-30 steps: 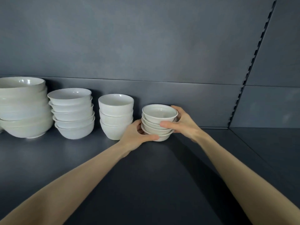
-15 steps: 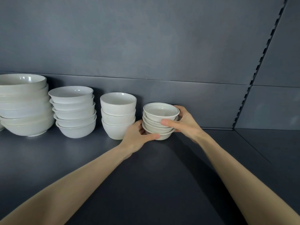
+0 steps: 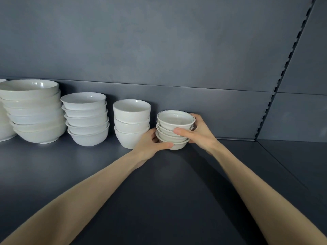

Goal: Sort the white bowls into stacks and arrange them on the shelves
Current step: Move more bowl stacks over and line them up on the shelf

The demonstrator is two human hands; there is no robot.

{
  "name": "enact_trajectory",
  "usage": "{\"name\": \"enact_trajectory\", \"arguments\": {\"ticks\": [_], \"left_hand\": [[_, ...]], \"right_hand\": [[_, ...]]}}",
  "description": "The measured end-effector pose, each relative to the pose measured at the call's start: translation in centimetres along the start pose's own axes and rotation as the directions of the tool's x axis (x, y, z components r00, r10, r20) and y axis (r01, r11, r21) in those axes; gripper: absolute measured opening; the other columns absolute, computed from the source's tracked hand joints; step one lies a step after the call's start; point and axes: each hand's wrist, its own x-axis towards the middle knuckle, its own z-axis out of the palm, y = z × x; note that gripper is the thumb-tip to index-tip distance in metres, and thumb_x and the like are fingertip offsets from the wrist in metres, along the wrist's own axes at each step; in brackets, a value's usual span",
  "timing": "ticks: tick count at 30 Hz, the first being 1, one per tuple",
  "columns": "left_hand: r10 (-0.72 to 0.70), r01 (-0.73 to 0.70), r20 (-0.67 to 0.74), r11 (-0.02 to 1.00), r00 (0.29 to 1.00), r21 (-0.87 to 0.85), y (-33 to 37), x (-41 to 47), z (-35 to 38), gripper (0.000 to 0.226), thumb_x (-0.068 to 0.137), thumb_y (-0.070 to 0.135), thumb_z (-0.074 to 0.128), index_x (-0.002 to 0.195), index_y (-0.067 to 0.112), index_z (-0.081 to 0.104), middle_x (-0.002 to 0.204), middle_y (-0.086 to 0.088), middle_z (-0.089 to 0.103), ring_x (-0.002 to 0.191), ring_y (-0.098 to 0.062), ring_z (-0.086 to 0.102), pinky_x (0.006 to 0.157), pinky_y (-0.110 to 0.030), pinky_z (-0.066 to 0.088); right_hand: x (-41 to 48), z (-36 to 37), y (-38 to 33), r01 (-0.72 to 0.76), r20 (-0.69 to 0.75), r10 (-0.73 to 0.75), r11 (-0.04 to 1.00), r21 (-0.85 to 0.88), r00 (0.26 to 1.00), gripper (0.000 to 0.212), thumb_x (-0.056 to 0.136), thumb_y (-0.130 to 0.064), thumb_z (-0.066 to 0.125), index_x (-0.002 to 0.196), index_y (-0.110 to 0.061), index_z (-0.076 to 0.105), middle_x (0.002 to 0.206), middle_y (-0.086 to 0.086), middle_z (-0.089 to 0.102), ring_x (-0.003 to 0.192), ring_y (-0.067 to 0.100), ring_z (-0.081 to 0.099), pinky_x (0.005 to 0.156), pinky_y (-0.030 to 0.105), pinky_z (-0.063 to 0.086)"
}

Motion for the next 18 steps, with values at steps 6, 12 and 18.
{"name": "enact_trajectory", "arguments": {"ticks": [6, 12, 18], "left_hand": [[-0.056, 0.062, -0.036, 0.979, 0.998, 0.194, 0.7, -0.4, 0.1, 0.055, 0.077, 0.019, 0.079, 0.126, 0.014, 0.055, 0.120, 0.002, 0.066, 0.111, -0.011, 0.061, 0.093, -0.023, 0.049], [-0.057, 0.124, -0.141, 0.838, 0.988, 0.532, 3.1, -1.8, -0.1, 0.044, 0.073, 0.033, 0.080, 0.104, 0.008, 0.061, 0.094, -0.006, 0.070, 0.090, -0.019, 0.064, 0.078, -0.028, 0.048], [-0.074, 0.072, -0.034, 0.611, 0.997, 0.789, 7.8, -3.9, -2.0, 0.047, 0.079, 0.036, 0.075, 0.118, 0.013, 0.063, 0.108, -0.003, 0.064, 0.103, -0.018, 0.058, 0.088, -0.025, 0.044]], "right_hand": [[0.1, -0.5, -0.4, -0.043, 0.043, 0.047, 0.994, -0.102, 0.998, 0.094, 0.053, -0.053, 0.087, 0.131, -0.026, 0.042, 0.121, -0.014, 0.059, 0.112, 0.008, 0.058, 0.093, 0.040, 0.053], [-0.8, -1.5, -2.6, -0.057, 0.058, 0.077, 0.954, -0.295, 0.995, 0.090, 0.069, -0.052, 0.078, 0.140, -0.020, 0.032, 0.126, -0.009, 0.054, 0.117, 0.016, 0.052, 0.091, 0.033, 0.047], [-2.4, -1.7, -6.5, 0.076, 0.135, 0.013, 0.770, -0.633, 0.991, 0.064, 0.081, -0.044, 0.071, 0.134, -0.015, 0.049, 0.139, 0.005, 0.048, 0.125, 0.021, 0.046, 0.090, 0.023, 0.034]]}}
